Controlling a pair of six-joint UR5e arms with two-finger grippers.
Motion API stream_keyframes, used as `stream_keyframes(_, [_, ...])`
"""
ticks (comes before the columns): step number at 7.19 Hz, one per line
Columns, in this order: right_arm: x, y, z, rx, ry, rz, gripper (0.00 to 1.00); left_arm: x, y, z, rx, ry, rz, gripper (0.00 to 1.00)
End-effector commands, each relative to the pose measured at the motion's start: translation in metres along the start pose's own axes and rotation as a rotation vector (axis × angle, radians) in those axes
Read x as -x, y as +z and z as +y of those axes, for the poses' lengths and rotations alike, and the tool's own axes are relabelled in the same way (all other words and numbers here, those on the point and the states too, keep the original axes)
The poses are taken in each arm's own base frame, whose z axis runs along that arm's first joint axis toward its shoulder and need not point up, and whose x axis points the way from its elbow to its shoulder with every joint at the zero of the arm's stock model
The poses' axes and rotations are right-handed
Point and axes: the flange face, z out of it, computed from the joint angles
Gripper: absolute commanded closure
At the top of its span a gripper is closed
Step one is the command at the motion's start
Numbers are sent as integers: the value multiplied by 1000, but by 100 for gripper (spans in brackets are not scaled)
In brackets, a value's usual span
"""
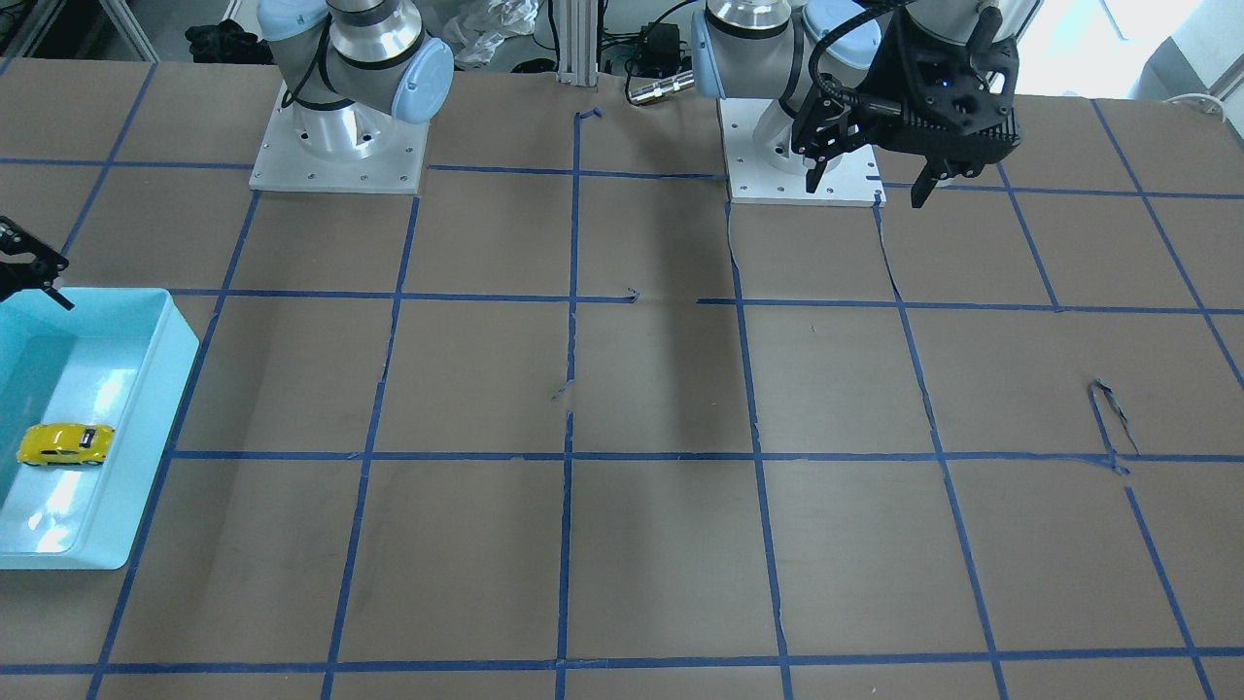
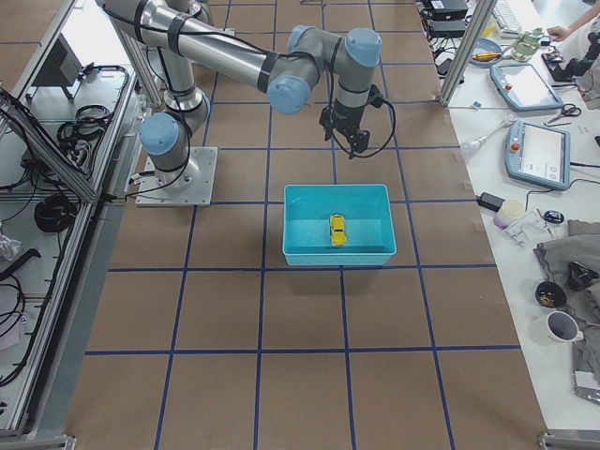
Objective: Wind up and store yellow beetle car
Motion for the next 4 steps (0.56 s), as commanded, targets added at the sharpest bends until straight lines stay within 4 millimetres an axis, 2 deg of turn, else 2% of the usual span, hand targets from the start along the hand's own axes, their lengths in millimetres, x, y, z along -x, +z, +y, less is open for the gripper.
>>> stream_keyframes(1, [92, -32, -44, -16, 305, 11, 0, 0, -1, 1, -1, 0, -2, 0])
stream_keyframes(2, [132, -36, -64, -36, 402, -11, 0, 0, -1, 1, -2, 0, 0, 0])
stream_keyframes(3, [169, -45, -76, -63, 480, -27, 0, 0, -1, 1, -1, 0, -2, 0])
stream_keyframes(4, [213, -46, -96, -88, 466, -77, 0, 0, -1, 1, -1, 0, -2, 0])
